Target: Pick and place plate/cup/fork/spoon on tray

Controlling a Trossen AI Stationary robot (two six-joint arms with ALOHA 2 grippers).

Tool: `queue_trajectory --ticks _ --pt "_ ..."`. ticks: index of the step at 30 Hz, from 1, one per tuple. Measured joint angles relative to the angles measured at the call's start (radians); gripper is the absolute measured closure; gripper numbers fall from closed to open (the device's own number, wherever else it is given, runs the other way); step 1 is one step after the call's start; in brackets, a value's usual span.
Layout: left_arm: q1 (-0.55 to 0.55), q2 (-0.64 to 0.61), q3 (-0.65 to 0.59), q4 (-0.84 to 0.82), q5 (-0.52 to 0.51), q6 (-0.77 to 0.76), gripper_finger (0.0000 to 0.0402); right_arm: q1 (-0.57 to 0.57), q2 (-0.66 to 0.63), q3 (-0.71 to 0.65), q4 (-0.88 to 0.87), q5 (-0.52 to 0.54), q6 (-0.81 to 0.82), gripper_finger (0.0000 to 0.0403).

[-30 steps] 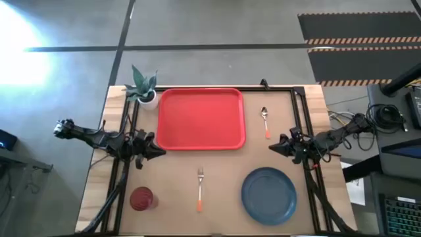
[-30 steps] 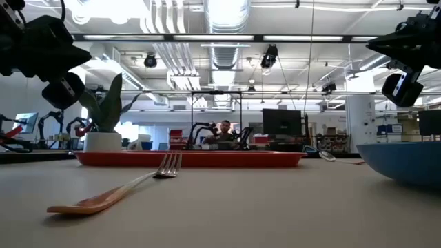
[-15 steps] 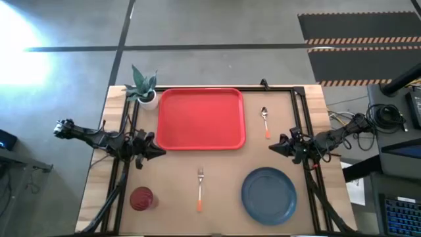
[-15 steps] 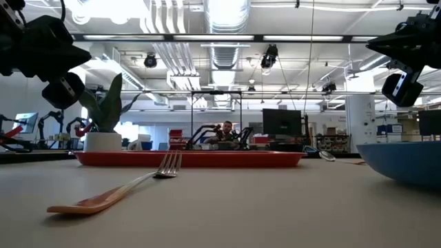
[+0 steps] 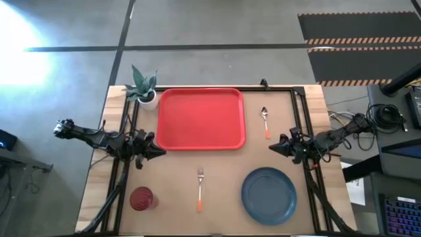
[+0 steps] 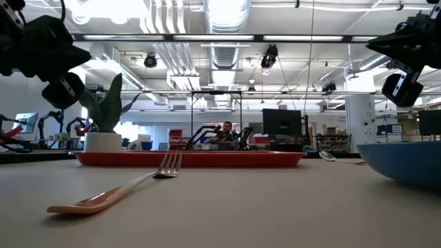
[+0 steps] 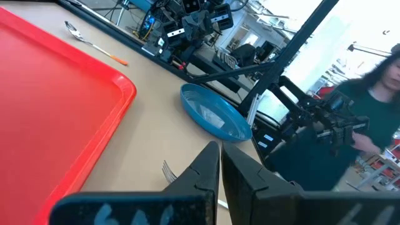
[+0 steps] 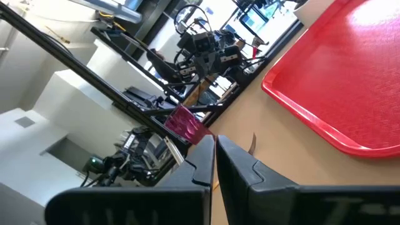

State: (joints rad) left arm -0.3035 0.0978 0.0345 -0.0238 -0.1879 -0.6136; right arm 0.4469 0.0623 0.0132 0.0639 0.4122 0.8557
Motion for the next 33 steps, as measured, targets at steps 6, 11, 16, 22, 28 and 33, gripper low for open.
queue_trajectory --ticks 6,11,16,22,28,33 --pt "0.000 0.000 0.000 0.000 0.000 0.000 0.0402 0.000 0.000 0.000 0.000 0.000 0.000 0.0394" --pt "0.000 0.000 0.000 0.000 0.000 0.000 0.0402 0.000 0.000 0.000 0.006 0.008 0.055 0.0394" --pt "0.000 0.000 0.000 0.000 0.000 0.000 0.0402 0.000 0.000 0.000 0.027 -0.026 0.102 0.0394" --pt "0.000 0.000 0.000 0.000 0.000 0.000 0.0402 0.000 0.000 0.000 0.022 -0.046 0.126 0.0394" --pt "0.000 0.000 0.000 0.000 0.000 0.000 0.0402 0.000 0.000 0.000 0.025 -0.049 0.088 0.0394" --pt "0.000 0.000 0.000 0.000 0.000 0.000 0.0402 0.000 0.000 0.000 0.031 -0.053 0.072 0.0394"
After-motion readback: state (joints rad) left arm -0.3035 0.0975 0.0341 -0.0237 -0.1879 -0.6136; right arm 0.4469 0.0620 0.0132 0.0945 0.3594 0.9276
